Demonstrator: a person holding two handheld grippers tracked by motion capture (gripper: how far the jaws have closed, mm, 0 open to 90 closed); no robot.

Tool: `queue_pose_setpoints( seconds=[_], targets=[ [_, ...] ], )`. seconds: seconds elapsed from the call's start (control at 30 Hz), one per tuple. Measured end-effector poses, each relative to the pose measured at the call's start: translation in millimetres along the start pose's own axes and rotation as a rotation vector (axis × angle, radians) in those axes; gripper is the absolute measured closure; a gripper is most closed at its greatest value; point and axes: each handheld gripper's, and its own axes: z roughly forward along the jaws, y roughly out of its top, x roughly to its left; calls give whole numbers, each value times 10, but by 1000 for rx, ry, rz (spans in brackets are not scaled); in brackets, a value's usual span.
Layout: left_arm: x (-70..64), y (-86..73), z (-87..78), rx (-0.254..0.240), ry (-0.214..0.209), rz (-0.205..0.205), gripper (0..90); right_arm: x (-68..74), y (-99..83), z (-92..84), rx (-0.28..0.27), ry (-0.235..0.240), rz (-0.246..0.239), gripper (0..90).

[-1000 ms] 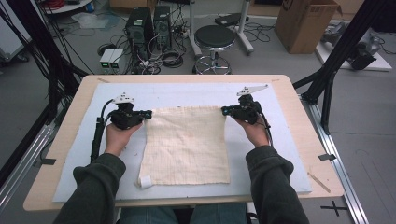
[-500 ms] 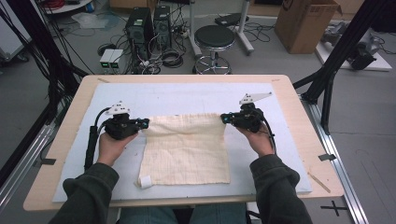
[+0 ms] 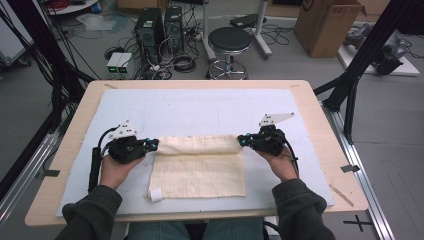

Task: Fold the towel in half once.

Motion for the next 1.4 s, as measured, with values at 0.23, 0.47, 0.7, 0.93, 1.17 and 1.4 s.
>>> queue_pose_setpoints(
  seconds=[0.23,0.47,0.7,0.93,1.17,1.4],
  targets=[
    [-123,-145,-66,12,-15,16,867,125,-125,-31,10,12,-16,863],
    [-239,-245,-134,24,-34,44,867,258,-231,-72,-8,30,-30,863],
    [-304,-386,-181,47,-56,41,865,340,-373,-72,18,49,-28,863],
    [-394,-451,-255,58,-96,50,802,399,-508,-96,45,73,-18,842],
    [-418,-443,-390,7,-133,42,582,493,-569,-238,-4,128,-25,741],
    [-434,-466,-316,41,-143,54,659,561,-579,-186,24,153,-47,721]
  ],
)
